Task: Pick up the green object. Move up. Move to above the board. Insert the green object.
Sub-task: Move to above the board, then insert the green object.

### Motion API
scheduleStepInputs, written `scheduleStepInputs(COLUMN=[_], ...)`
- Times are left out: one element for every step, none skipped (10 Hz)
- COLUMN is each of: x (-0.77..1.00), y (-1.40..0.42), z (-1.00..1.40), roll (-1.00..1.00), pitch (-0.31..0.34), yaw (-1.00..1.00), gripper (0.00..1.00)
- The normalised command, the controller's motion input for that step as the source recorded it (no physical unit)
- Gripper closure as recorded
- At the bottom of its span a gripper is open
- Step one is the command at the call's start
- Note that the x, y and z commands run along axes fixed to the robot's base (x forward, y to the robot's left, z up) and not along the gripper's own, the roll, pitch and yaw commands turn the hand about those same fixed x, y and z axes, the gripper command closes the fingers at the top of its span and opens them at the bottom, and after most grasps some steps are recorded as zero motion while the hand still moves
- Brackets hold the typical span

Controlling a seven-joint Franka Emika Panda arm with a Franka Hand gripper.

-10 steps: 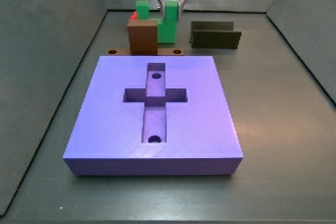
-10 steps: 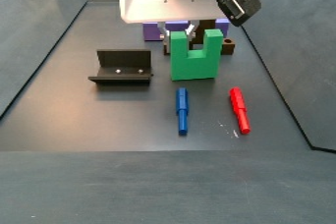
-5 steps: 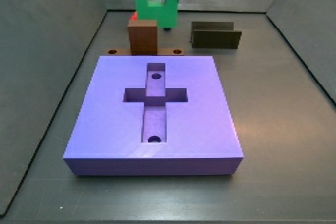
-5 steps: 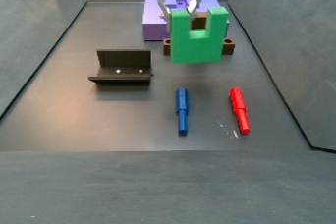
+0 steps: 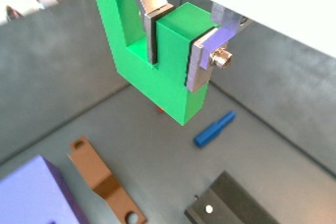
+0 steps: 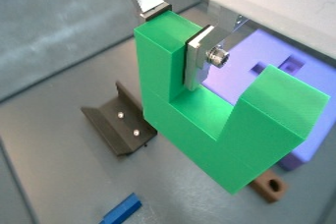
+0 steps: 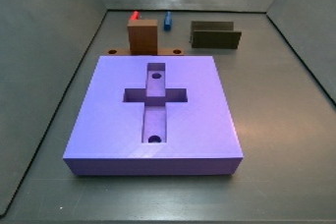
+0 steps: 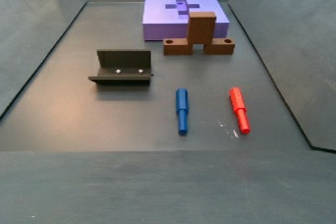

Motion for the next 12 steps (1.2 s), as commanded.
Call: scheduleStepInputs(x=[0.03,-0.09,-0.1,-0.1,-0.09,-0.08,-0.08,-0.06,-0.01,0.04,0.06,0.0], y=[0.0,-1.4,-1.4,-1.4,-1.4,-1.4,-1.4,-1.4,-0.95,-0.55,-0.26,0.0], z=[0.27,0.23,0.22,0.23,0.23,0.25,0.26,0.26,0.19,0.12,0.06,-0.1], roll=[0.01,0.17,0.17,0.15,0.06,0.03,0.01,-0.01,0.02,0.02,0.01,-0.07], pitch=[0.066,0.19,0.174,0.126,0.104,0.095,0.088,0.089,0.112,0.131,0.134,-0.036], yaw=[0.01,-0.42,-0.36,-0.2,-0.11,-0.05,-0.02,-0.01,0.0,0.01,0.01,0.0], gripper=[1.0,1.0,1.0,1.0,1.0,1.0,1.0,1.0,1.0,1.0,1.0,1.0])
